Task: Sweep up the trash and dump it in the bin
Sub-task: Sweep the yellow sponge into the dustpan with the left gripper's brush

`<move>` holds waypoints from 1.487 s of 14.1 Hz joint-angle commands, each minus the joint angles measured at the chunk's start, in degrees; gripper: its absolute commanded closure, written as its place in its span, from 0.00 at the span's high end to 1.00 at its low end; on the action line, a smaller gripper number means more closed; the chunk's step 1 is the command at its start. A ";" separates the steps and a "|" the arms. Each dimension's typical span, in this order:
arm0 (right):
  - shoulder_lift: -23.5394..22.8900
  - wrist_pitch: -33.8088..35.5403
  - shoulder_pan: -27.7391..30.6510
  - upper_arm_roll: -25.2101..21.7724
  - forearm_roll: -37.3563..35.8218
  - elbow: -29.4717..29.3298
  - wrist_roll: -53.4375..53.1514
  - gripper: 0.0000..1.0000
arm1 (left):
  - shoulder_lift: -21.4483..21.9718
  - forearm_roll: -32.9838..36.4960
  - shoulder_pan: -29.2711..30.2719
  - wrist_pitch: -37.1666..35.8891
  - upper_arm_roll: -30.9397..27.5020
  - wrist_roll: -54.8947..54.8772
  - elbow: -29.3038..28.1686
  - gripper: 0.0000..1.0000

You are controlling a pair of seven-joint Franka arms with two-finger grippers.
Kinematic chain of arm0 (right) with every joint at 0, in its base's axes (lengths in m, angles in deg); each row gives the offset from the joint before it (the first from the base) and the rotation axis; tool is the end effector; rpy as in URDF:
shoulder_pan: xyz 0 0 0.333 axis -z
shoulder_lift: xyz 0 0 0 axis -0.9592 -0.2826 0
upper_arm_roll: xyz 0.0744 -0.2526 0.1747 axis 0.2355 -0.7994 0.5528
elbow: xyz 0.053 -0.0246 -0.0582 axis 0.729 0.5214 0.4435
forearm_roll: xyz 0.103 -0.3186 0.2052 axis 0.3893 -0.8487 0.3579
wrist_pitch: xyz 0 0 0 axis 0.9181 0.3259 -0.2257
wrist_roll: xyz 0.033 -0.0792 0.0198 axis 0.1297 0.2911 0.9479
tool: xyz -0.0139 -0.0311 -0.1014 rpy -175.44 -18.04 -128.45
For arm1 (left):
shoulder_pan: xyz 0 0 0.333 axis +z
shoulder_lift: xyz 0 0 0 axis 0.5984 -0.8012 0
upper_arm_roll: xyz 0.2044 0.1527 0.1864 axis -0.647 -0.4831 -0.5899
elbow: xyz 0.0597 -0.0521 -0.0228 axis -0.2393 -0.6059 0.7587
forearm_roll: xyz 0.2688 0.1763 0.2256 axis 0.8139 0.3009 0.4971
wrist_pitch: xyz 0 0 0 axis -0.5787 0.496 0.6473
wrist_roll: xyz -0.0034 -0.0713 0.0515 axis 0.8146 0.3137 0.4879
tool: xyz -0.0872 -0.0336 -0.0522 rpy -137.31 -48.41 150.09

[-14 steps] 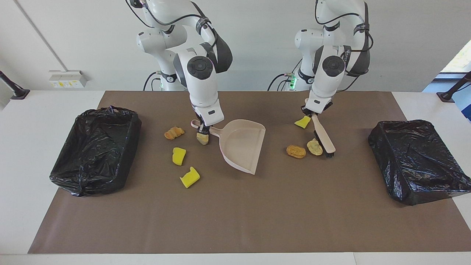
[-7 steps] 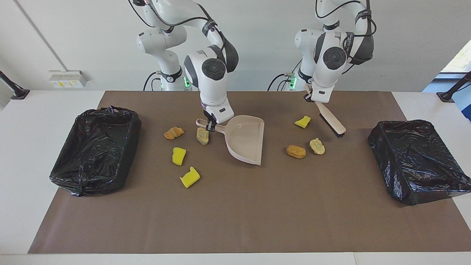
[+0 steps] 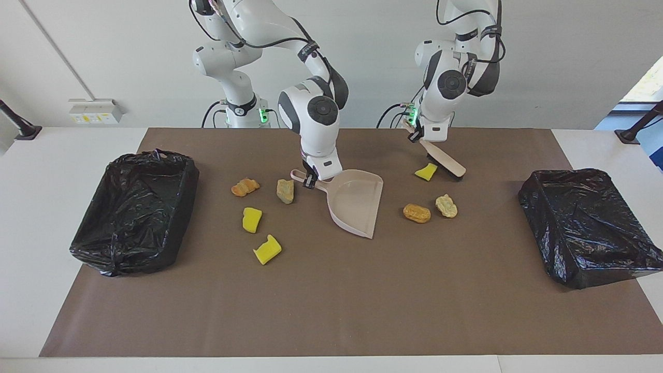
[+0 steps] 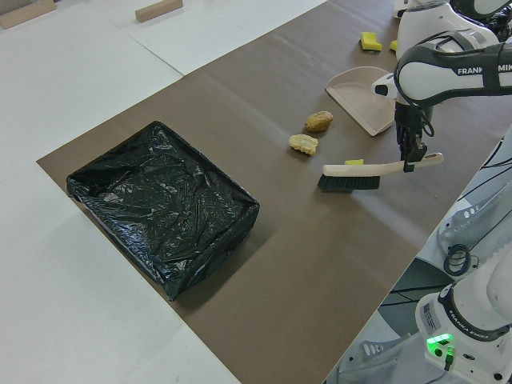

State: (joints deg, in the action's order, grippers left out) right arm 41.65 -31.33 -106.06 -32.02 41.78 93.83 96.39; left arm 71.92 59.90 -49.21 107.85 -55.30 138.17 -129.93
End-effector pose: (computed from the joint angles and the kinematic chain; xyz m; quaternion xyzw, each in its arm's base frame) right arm 0.5016 0.3200 0.3558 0.8137 0.5746 -0.0876 0.0002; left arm 0.3400 -0.1869 0.3605 -0.9301 -0.3272 0.1485 0.0765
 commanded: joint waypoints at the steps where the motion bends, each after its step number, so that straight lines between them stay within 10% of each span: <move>1: -0.85 -1.04 0.13 0.22 -1.10 -0.36 -1.29 0.00 | -5.66 -1.07 -0.46 5.06 1.31 1.21 4.09 0.00; 6: -0.85 -1.04 0.04 0.22 -1.10 -0.44 -1.55 0.00 | -14.38 -0.45 -0.81 6.82 1.48 -3.26 16.15 0.00; 21: -0.85 -1.04 -0.05 0.22 -1.10 -0.44 -2.25 0.00 | -13.95 -0.89 -0.81 4.39 11.07 -29.46 20.38 0.00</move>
State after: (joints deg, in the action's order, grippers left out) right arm 41.52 -31.45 -106.11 -32.02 41.78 93.82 96.26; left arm 56.84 59.35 -49.50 116.12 -43.02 110.17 -110.77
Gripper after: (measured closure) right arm 0.678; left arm 0.740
